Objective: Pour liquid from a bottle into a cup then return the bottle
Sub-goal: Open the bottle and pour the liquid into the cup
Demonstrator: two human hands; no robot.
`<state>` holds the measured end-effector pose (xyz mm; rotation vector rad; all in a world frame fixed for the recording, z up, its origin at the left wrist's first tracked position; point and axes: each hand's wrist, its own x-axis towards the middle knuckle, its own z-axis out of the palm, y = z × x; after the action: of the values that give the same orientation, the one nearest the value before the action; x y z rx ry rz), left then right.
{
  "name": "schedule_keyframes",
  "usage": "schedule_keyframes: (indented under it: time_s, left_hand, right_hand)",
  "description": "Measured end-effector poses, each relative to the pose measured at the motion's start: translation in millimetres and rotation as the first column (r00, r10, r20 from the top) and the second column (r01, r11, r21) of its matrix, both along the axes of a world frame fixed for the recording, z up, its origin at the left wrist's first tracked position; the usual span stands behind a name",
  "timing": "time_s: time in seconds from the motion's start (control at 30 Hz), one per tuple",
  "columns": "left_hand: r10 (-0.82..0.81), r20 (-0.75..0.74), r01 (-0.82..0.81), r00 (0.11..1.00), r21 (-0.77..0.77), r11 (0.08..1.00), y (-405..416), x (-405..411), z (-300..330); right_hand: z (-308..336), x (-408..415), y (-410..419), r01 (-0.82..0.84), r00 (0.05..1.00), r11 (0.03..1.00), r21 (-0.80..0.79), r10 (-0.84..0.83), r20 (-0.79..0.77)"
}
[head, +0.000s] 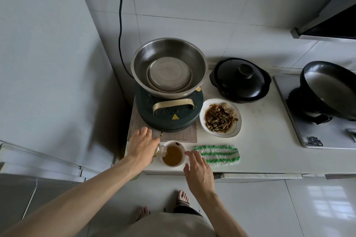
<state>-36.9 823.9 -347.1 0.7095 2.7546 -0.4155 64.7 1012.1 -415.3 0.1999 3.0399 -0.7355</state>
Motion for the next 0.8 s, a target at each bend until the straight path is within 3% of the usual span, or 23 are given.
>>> schedule_keyframes:
  time_s: [0.3,0.8]
  left_hand:
    - [-0.009,-0.004,0.009,1.000,0.029,1.000,-1,-1,-6]
    - [0.177,0.172,-0.231,0.969,0.373,0.899,-32,13,-37]
  right_hand:
    - [2,0,0,-0.001,1.000,1.000,-0.013,0.002,0.010]
    - [8,-1,1,-0.010,0.996,0.998,-0.066,0.016,0.085]
